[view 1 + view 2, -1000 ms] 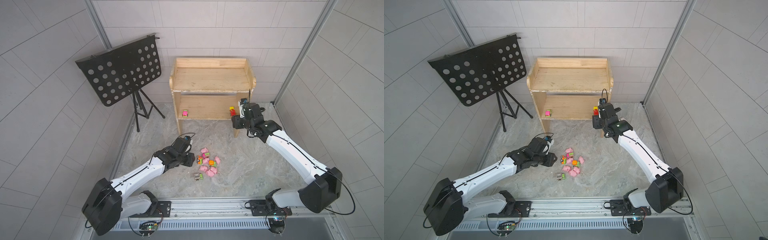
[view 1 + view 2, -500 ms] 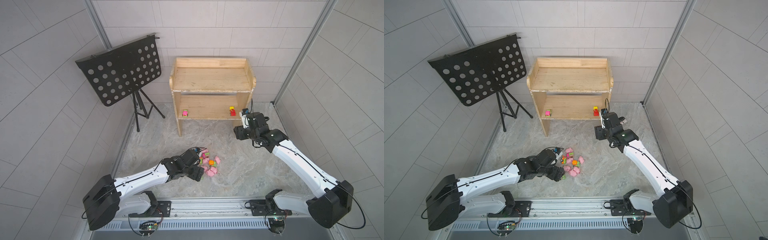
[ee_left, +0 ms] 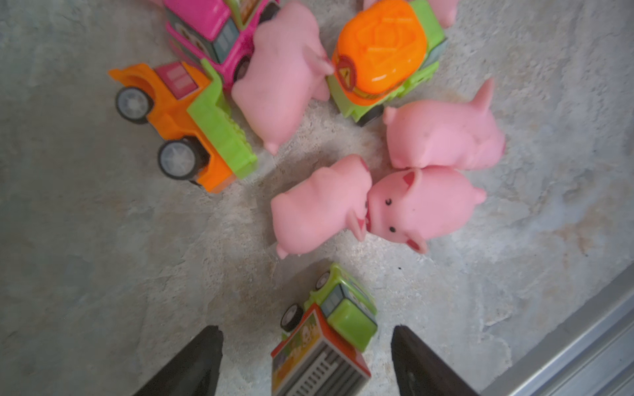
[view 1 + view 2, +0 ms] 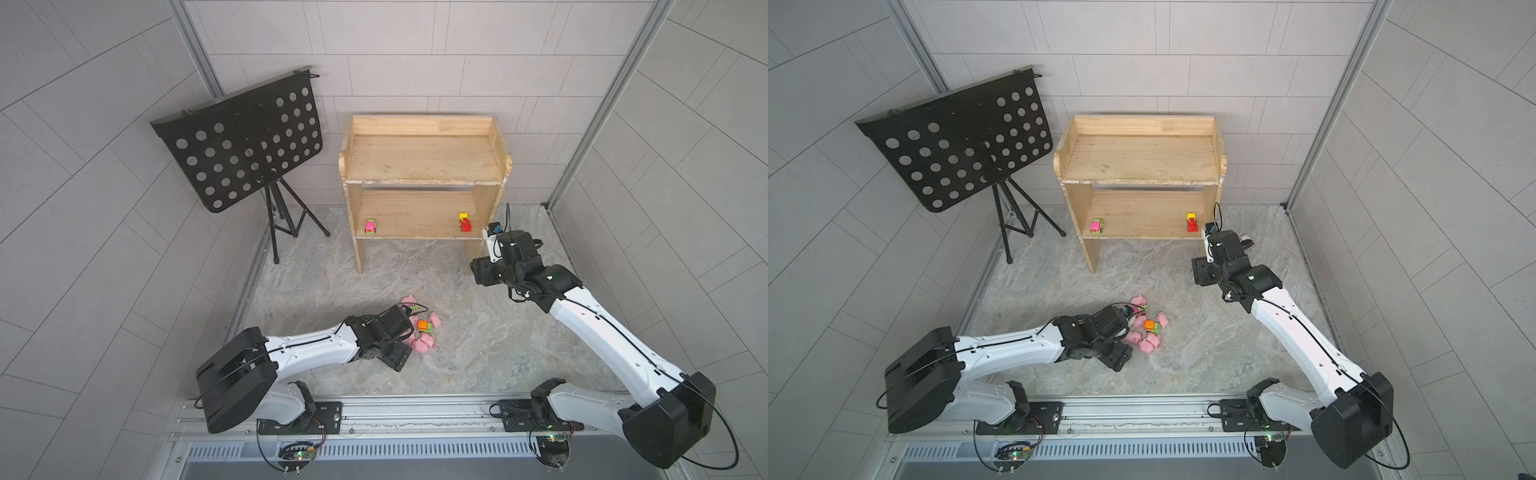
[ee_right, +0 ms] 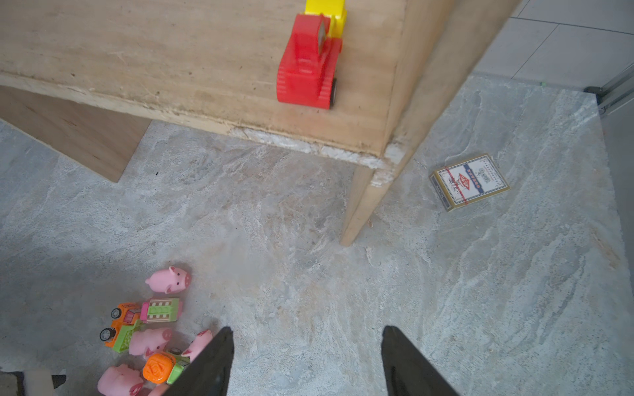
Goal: Organize plastic toys on shelves
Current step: Pick up the plastic toy at the center of the board.
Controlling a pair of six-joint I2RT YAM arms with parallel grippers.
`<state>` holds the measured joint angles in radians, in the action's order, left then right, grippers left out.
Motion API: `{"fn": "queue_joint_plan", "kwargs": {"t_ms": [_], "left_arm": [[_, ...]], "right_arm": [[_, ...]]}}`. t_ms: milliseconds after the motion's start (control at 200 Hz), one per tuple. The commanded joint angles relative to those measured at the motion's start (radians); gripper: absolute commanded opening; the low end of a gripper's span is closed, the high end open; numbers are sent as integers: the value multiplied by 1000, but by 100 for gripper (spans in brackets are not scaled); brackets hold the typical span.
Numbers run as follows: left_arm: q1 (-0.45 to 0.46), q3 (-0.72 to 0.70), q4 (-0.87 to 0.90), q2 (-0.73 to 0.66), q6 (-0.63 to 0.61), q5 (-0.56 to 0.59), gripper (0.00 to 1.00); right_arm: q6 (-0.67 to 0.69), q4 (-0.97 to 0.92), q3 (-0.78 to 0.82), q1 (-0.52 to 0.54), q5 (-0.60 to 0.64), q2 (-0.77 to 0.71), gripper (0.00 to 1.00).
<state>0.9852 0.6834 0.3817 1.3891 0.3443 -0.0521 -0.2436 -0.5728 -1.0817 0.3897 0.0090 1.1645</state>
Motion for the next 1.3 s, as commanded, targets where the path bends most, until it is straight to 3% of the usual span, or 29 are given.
{"fn": "queue_joint_plan", "kwargs": {"t_ms": [0,60,205,340,580,755,890,1056,1296], "left_arm": [[7,32,20,20,-19,22,73],[10,34,23,29,-20,26,65],[14,37,28,36,-17,40,61],[15,35,28,34,-8,51,48],[15,30,21,31,41,80,39],[15,26,22,13,100,114,41],[15,11,30,-27,110,105,58],[15,-15,44,-67,120,72,70],[14,-58,65,-73,150,52,67]], "right_arm": [[-8,-18,10,-5,23,-25,71],[-8,-19,10,-6,24,-25,71],[-7,-15,9,-9,25,-19,71],[-8,-15,5,-9,23,-15,71],[-9,-16,17,-9,24,-22,71],[-8,-18,18,-9,25,-22,71],[-3,-21,22,-9,32,-25,71],[-5,-22,28,-9,35,-25,71],[-6,-22,37,-8,38,-34,72]]}}
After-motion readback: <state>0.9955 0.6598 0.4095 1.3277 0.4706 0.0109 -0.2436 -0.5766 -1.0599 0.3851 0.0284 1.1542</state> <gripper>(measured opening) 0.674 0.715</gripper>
